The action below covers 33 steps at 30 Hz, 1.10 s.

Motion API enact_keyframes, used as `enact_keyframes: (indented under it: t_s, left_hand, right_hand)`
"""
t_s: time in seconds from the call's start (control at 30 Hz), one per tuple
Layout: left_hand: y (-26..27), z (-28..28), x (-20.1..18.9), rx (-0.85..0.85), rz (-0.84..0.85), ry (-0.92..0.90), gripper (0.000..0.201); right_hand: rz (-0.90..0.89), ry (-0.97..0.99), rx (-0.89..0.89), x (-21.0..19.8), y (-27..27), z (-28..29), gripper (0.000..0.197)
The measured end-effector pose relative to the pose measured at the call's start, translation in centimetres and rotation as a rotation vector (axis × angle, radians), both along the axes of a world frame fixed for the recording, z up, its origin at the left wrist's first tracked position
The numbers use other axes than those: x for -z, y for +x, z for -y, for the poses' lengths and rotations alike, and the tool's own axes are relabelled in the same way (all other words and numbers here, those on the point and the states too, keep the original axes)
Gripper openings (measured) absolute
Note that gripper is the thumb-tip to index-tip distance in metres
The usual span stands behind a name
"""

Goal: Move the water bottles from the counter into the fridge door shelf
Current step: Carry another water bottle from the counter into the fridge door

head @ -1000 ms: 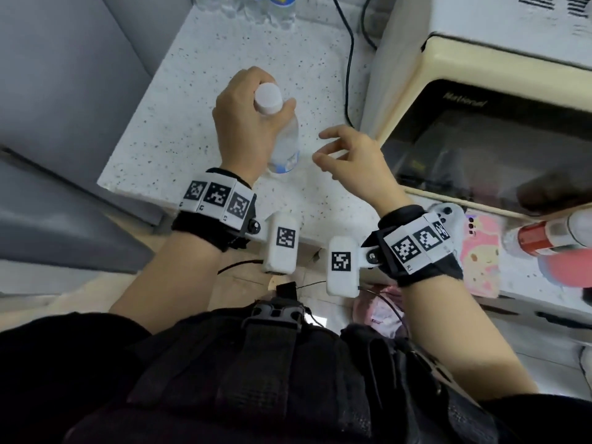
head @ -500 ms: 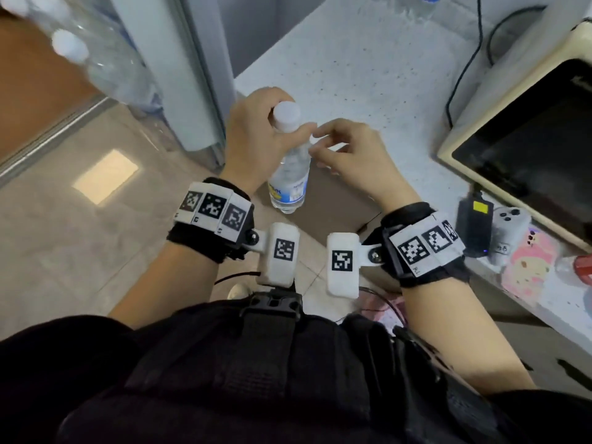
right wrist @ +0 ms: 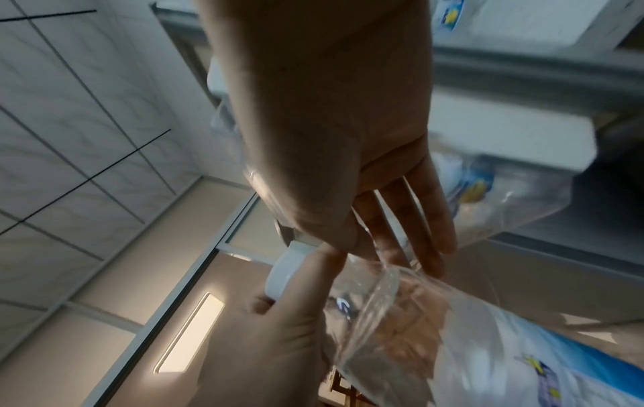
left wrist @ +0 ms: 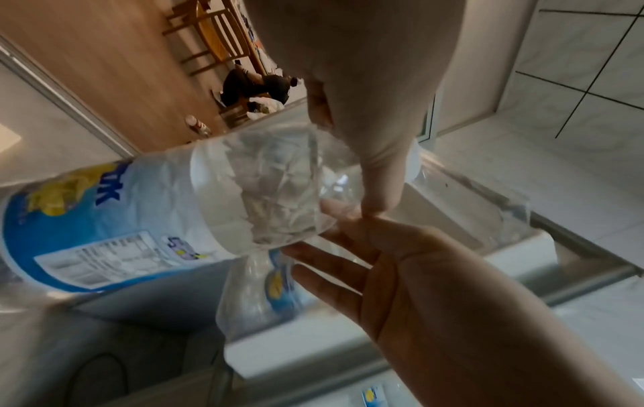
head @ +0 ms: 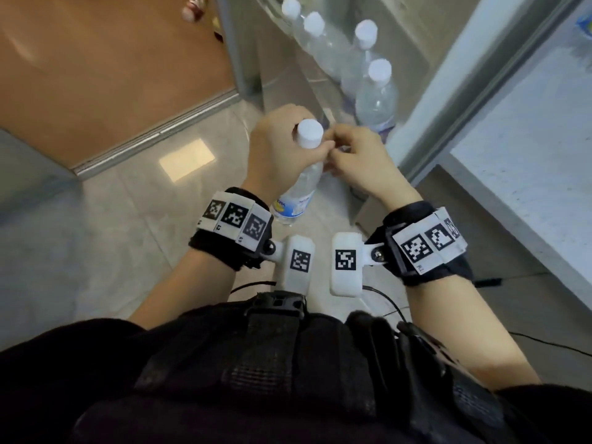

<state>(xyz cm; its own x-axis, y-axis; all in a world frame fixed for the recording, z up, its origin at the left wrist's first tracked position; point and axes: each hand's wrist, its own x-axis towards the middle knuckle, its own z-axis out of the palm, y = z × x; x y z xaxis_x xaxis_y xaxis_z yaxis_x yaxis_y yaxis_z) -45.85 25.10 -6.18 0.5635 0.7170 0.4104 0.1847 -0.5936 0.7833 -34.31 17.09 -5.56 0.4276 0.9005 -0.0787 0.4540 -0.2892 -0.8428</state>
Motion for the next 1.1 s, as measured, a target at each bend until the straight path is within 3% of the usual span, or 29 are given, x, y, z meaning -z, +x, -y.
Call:
enact_keyframes:
  t_s: [0.27,0.47,0.7,0.9,1.1]
  left_hand:
    - [-3.4,-12.2,-1.2,-0.033,0.049,0.034,0.032]
    - [-0.2,-20.1,-2.0,-0.059,0.046,0.036,0.028]
    - [5.2,-27.9,-4.3,-0.117,0.13,0.064,0.031]
    - [9.9,-32.4,-4.9,-0.092,0.219,0.063,0.033]
    - [14.9,-36.0,-5.2,0.068,0.339,0.052,0.034]
  right_hand:
    - [-0.011,0.073,-0.029,-0.9,-3.1,-11.0,0.015]
    - [-0.068,0.15,0.035,-1.9,-0.3,-18.1,0.011]
    - [0.092,0.237,0.142,-4.5,4.6,-26.2,0.015]
    - [0.248,0.089,0.368,-4.6,8.3,-28.5,0.021]
    - [0.233,-0.136,0.509,-4.3,9.8,-29.5,0.023]
